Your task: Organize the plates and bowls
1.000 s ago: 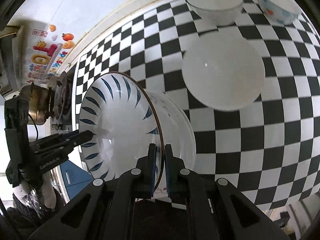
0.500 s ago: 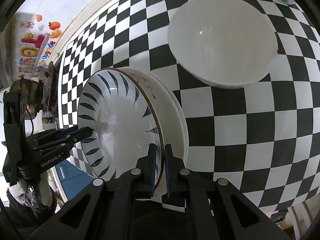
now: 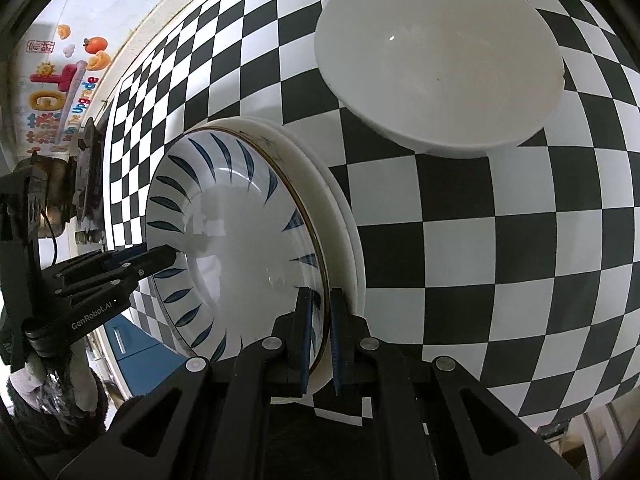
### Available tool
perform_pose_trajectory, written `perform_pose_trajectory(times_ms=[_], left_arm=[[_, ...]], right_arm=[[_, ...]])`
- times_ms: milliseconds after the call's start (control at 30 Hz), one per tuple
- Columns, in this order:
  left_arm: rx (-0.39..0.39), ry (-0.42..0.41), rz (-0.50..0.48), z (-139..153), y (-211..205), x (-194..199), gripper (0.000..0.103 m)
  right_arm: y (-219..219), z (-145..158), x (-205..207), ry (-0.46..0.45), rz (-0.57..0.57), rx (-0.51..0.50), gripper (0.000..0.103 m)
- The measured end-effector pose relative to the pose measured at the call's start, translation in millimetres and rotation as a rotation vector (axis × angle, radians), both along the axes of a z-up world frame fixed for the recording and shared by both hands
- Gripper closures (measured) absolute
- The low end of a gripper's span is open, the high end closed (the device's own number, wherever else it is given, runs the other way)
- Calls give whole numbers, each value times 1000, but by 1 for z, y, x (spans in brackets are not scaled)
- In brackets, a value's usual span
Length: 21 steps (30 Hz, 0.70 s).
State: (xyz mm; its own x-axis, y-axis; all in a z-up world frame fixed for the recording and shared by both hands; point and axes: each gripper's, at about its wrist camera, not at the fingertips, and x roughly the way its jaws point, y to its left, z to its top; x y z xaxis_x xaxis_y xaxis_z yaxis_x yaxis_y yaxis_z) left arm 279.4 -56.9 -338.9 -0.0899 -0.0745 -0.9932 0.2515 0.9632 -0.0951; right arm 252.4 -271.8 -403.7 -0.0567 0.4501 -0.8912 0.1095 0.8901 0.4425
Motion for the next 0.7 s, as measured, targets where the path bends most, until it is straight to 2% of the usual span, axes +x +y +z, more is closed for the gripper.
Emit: perform_pose_trajectory(times_ms=[500,700], left_arm=[[-12,41,57,-4,11,-2,82],[4,16,64,6,14,-5,82]], right_arm=[[1,4,3,12,-18,-28,90],[1,8,1,17,-22,-45,90]])
